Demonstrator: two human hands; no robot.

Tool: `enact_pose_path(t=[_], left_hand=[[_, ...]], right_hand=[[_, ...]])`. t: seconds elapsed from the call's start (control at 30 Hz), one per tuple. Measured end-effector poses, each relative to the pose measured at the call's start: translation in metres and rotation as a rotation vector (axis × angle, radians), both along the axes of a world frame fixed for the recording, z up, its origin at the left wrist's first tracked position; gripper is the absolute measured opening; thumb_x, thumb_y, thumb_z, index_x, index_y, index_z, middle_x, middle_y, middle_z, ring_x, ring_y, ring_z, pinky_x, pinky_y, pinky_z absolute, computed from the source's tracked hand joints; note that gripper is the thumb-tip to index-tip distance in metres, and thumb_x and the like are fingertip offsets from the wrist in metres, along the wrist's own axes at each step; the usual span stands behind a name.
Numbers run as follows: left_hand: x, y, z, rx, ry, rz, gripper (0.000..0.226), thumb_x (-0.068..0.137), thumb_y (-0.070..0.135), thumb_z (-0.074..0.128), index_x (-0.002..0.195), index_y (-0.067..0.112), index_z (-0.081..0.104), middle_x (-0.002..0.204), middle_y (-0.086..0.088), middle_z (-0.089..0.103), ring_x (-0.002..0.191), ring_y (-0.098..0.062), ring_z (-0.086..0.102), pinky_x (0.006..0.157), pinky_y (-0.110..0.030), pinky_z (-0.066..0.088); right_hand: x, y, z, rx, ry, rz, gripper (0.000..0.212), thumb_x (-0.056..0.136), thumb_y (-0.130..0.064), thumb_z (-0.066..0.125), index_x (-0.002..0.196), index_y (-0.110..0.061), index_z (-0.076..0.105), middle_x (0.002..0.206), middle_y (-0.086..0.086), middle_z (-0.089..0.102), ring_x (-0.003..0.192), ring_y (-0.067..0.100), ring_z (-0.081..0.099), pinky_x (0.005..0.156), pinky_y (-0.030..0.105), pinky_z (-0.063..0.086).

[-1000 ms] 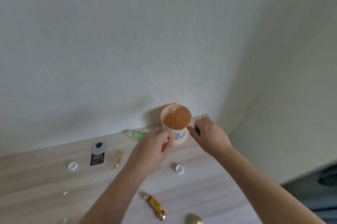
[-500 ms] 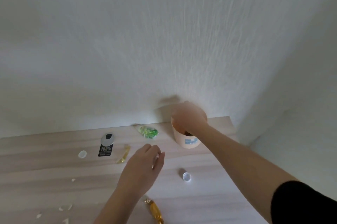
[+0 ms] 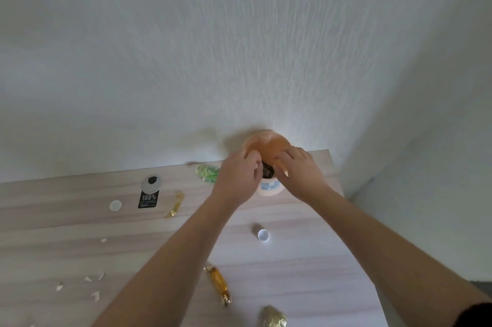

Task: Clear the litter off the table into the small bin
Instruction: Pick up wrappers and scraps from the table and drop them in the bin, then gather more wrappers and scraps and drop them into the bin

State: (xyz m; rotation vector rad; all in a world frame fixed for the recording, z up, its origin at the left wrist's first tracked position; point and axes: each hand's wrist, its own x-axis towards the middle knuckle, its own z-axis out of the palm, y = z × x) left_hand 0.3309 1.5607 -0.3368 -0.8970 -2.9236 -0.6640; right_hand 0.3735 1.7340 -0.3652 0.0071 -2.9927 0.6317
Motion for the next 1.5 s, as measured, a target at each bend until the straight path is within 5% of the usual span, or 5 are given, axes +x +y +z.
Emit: enact_pose_path(t=[0.33,0.63,0.93,1.27,1.5], left_hand=[[-0.042,0.054,-0.023,-0.295,-0.022,-0.118,0.035,0.089,0.037,0.046,0.121,0.022,0.05,0.135,-0.006,0.046,0.129,-0.03,0.035,0.104,-0.048,0.031],[0.009,-0.027,-0.019,-0.147,0.161,-0.083,0.041,0.086,0.031,0.048,0.126,0.022,0.045,0.126,-0.007,0.052,0.115,-0.03,0.049,0.097,-0.046,0.039],[0.123,-0.109,-0.073,-0.133,-0.023,0.042,0.048,0.092,0.033,0.043,0.137,0.023,0.032,0.138,-0.005,0.045,0.128,-0.023,0.039,0.103,-0.045,0.038],[0.198,-0.153,-0.165,-0.441,-0.276,0.048,0.065,0.089,0.045,0.049,0.145,0.028,0.023,0.156,-0.012,0.018,0.141,-0.034,0.02,0.111,-0.045,0.024],[0.219,-0.176,-0.173,-0.356,-0.246,0.029,0.048,0.088,0.045,0.051,0.129,0.02,0.044,0.14,-0.011,0.041,0.132,-0.033,0.035,0.102,-0.043,0.039]], right_hand=[[0.075,0.029,-0.008,-0.013,0.011,-0.054,0.026,0.09,-0.023,0.056,0.113,-0.012,0.061,0.116,0.006,0.06,0.111,0.027,0.054,0.099,0.038,0.037],[0.094,-0.01,-0.008,-0.09,0.01,0.126,0.026,0.089,-0.031,0.055,0.11,-0.017,0.06,0.113,0.003,0.06,0.104,0.024,0.055,0.091,0.038,0.043],[0.149,-0.073,-0.037,-0.111,-0.152,0.218,0.035,0.09,-0.046,0.049,0.114,-0.021,0.057,0.119,0.002,0.057,0.108,0.023,0.053,0.092,0.038,0.043],[0.264,-0.127,-0.12,0.09,-0.56,0.261,0.093,0.075,-0.071,0.048,0.148,-0.028,0.009,0.16,0.004,0.0,0.146,0.024,-0.001,0.117,0.048,0.003],[0.298,-0.15,-0.139,-0.002,-0.478,0.086,0.067,0.091,-0.025,0.051,0.148,-0.033,0.017,0.159,-0.004,0.002,0.146,0.016,-0.002,0.118,0.036,0.016]])
